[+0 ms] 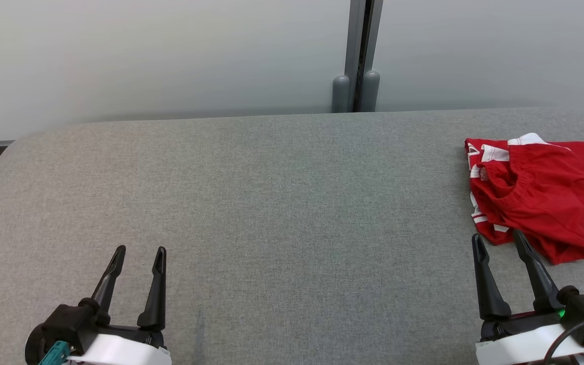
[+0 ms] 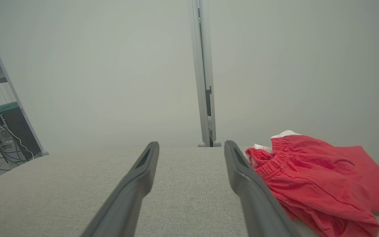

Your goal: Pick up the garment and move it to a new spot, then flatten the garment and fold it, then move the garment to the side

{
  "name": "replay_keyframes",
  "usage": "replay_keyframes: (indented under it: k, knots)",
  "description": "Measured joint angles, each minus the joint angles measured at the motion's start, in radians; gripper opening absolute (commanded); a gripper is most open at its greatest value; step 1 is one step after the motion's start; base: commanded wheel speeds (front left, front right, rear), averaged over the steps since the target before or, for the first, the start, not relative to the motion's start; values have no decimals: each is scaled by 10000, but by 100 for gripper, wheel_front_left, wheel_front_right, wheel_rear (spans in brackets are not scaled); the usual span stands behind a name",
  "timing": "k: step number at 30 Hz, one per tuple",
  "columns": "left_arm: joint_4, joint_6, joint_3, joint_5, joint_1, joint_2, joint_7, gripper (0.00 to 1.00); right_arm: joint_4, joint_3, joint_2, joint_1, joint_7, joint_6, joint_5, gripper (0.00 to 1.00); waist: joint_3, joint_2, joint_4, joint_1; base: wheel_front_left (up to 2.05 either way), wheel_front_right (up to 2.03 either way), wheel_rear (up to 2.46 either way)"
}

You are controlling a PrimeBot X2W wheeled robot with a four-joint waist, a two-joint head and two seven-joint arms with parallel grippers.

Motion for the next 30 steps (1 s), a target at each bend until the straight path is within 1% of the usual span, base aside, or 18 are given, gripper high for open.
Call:
replay_keyframes:
  k: [12, 13, 18, 21, 22, 28, 30]
  knots:
    - [59, 0, -4, -77, -19, 48, 0, 100, -23, 2, 10, -48, 0, 0, -27, 100, 9, 0, -51, 0, 0, 0, 0]
    - [100, 0, -10, -75, -8, 29, 2, 0, 19, 8, 15, -32, 0, 0, -25, 0, 8, 0, -52, 0, 0, 0, 0]
    - [558, 0, -25, -82, 285, -130, 21, 0, 453, 125, 81, 277, 36, 0, 35, 0, 8, 0, -52, 0, 0, 0, 0]
    - [625, 0, 73, -531, 376, -167, 244, 0, 596, 182, 105, 300, 63, 0, 468, 0, 1, 0, -55, 0, 0, 0, 0]
    - [625, 0, 73, -531, 376, -167, 244, 0, 596, 182, 105, 300, 63, 0, 468, 0, 1, 0, -55, 0, 0, 0, 0]
    - [610, 0, 456, -1674, 375, -153, 715, 0, 759, 372, 109, 182, 157, 0, 1651, 0, -13, 0, -63, 0, 0, 0, 0]
    - [596, 0, 654, -2209, 373, -151, 938, 0, 880, 472, 113, 40, 174, 0, 2222, 0, -19, 0, -66, 0, 0, 0, 0]
